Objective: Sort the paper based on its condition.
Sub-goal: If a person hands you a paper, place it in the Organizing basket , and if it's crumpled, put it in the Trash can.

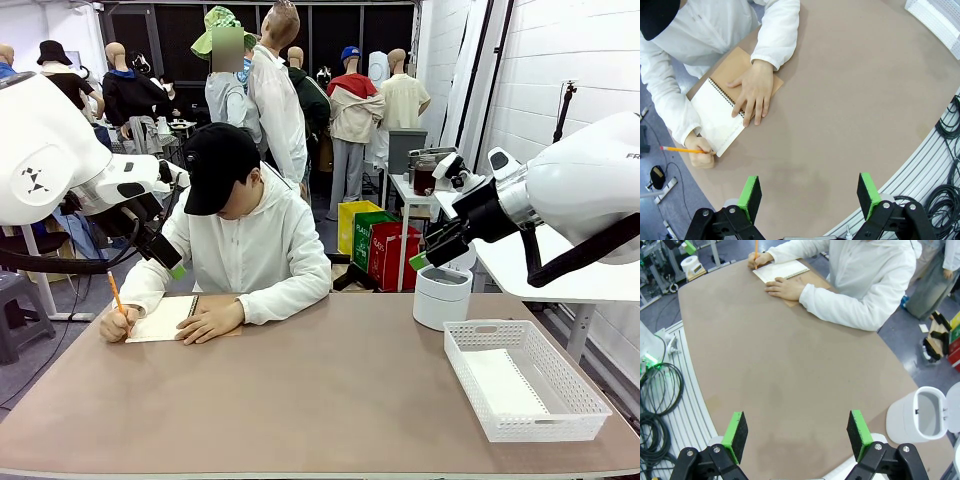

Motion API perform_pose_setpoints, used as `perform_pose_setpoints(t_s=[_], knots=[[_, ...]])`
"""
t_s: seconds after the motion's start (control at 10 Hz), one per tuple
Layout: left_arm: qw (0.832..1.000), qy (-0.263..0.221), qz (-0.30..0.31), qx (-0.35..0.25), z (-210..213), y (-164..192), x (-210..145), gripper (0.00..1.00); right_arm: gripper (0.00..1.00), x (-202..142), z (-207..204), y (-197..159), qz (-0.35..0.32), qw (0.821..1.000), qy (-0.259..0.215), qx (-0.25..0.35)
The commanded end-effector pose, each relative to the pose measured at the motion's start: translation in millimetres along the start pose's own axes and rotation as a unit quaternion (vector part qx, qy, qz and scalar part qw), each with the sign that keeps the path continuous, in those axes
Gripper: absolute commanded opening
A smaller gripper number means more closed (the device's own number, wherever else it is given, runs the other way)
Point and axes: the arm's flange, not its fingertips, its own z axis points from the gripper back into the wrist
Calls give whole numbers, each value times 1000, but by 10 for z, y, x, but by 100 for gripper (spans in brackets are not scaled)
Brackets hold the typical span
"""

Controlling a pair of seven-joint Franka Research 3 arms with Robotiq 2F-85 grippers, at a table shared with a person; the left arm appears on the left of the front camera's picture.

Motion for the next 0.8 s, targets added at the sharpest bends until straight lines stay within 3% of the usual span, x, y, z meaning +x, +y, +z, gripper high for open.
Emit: perform_pose_setpoints(t_s=[0.0, 0.7], knots=[[1000, -3, -3, -9, 6, 4, -2, 100, 100, -1, 2, 4, 0, 1000, -3, 7], [1000, -3, -3, -9, 6, 4, -2, 100, 100, -1, 2, 4, 0, 1000, -3, 7]])
